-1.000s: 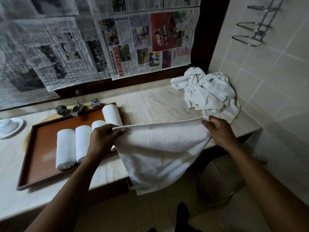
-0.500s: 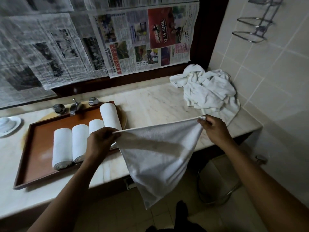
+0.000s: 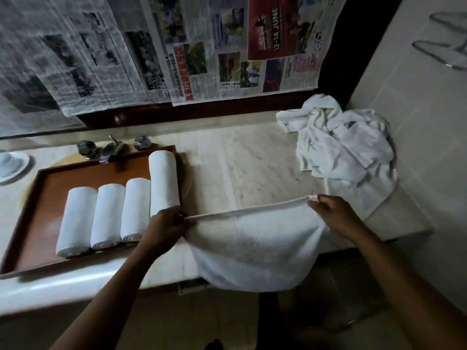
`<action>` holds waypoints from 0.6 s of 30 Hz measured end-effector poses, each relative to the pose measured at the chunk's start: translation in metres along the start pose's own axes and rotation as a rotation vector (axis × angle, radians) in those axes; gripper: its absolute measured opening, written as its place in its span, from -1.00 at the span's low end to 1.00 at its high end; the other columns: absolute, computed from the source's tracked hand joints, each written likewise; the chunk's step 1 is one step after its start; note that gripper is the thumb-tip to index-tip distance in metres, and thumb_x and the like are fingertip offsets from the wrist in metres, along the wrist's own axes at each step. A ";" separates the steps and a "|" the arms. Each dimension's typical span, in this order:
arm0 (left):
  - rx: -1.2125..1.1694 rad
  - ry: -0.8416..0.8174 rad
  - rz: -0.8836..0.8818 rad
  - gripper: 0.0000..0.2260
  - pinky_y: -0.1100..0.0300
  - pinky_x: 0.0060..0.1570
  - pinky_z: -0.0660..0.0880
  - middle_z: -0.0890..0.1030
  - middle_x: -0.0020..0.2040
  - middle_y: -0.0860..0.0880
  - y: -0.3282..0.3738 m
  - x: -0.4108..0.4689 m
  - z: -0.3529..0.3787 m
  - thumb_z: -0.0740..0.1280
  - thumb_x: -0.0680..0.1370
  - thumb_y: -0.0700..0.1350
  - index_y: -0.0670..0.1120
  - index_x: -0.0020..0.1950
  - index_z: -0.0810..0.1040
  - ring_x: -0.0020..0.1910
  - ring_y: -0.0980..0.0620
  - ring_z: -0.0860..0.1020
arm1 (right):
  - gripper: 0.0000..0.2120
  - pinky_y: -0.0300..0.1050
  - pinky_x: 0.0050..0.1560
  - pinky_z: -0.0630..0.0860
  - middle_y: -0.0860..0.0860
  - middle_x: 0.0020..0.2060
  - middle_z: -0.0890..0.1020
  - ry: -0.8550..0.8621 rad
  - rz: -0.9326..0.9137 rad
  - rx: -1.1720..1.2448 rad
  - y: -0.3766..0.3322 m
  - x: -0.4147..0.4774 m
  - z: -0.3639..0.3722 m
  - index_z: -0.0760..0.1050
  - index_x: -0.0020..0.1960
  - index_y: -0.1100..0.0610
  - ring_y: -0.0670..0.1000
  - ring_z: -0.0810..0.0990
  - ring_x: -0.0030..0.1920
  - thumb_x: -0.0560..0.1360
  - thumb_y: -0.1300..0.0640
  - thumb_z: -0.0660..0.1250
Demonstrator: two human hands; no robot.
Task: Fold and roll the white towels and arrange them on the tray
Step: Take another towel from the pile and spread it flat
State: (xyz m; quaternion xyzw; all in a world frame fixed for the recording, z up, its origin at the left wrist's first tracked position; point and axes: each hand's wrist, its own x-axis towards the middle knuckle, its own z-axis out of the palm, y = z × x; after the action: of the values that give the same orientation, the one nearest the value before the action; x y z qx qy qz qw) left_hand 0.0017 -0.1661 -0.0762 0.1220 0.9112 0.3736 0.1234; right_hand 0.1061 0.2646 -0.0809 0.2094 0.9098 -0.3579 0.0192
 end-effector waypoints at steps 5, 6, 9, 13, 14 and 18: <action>0.055 0.170 -0.060 -0.92 0.44 -0.34 0.37 0.64 -0.27 0.07 0.014 0.086 0.004 0.51 0.54 -0.08 -0.06 -0.04 0.68 -0.26 0.11 0.60 | -0.60 0.01 -0.14 0.51 0.03 -0.40 0.61 -0.012 -0.105 -0.007 -0.003 0.114 0.001 0.53 -0.23 0.17 0.00 0.64 -0.29 0.62 -0.11 0.35; 0.059 0.205 -0.071 -0.91 0.48 -0.36 0.35 0.63 -0.27 0.08 0.019 0.104 0.005 0.50 0.54 -0.10 -0.09 -0.01 0.69 -0.28 0.18 0.57 | -0.61 0.00 -0.15 0.51 0.02 -0.42 0.60 -0.015 -0.119 -0.017 -0.007 0.136 0.000 0.51 -0.26 0.13 0.00 0.63 -0.31 0.62 -0.11 0.35; 0.098 0.284 -0.116 -0.90 0.55 -0.36 0.33 0.61 -0.21 0.02 0.031 0.154 0.003 0.49 0.56 -0.14 -0.14 0.04 0.70 -0.31 0.29 0.46 | -0.59 0.00 -0.17 0.49 0.02 -0.42 0.57 -0.019 -0.160 -0.025 -0.016 0.193 -0.004 0.41 -0.31 0.08 0.03 0.61 -0.31 0.62 -0.11 0.35; 0.087 0.392 -0.108 -0.94 0.56 -0.34 0.31 0.64 -0.17 -0.03 0.048 0.211 -0.003 0.49 0.55 -0.16 -0.14 -0.03 0.69 -0.27 0.16 0.53 | -0.55 -0.02 -0.22 0.46 0.07 -0.44 0.54 0.039 -0.208 -0.010 -0.033 0.255 -0.010 0.42 -0.29 0.18 0.08 0.58 -0.32 0.61 -0.11 0.36; 0.067 0.409 -0.122 -0.94 0.54 -0.38 0.32 0.64 -0.18 -0.02 0.051 0.223 -0.005 0.49 0.55 -0.15 -0.13 -0.04 0.68 -0.28 0.13 0.55 | -0.54 -0.07 -0.24 0.43 0.06 -0.46 0.51 0.057 -0.213 0.000 -0.040 0.266 -0.011 0.40 -0.31 0.18 0.06 0.55 -0.33 0.61 -0.10 0.36; -0.050 0.487 -0.182 -0.86 0.37 -0.44 0.41 0.66 -0.28 0.02 0.051 0.270 -0.008 0.53 0.52 -0.10 -0.10 -0.05 0.62 -0.38 0.18 0.58 | -0.52 0.01 -0.28 0.30 0.02 -0.51 0.38 0.128 -0.228 0.006 -0.059 0.312 -0.012 0.32 -0.33 0.17 0.12 0.45 -0.38 0.60 -0.07 0.37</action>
State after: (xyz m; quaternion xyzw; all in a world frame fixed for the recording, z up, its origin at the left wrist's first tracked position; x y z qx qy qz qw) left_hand -0.2484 -0.0510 -0.0701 -0.0569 0.9117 0.4019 -0.0635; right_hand -0.1998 0.3483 -0.0915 0.1270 0.9260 -0.3463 -0.0806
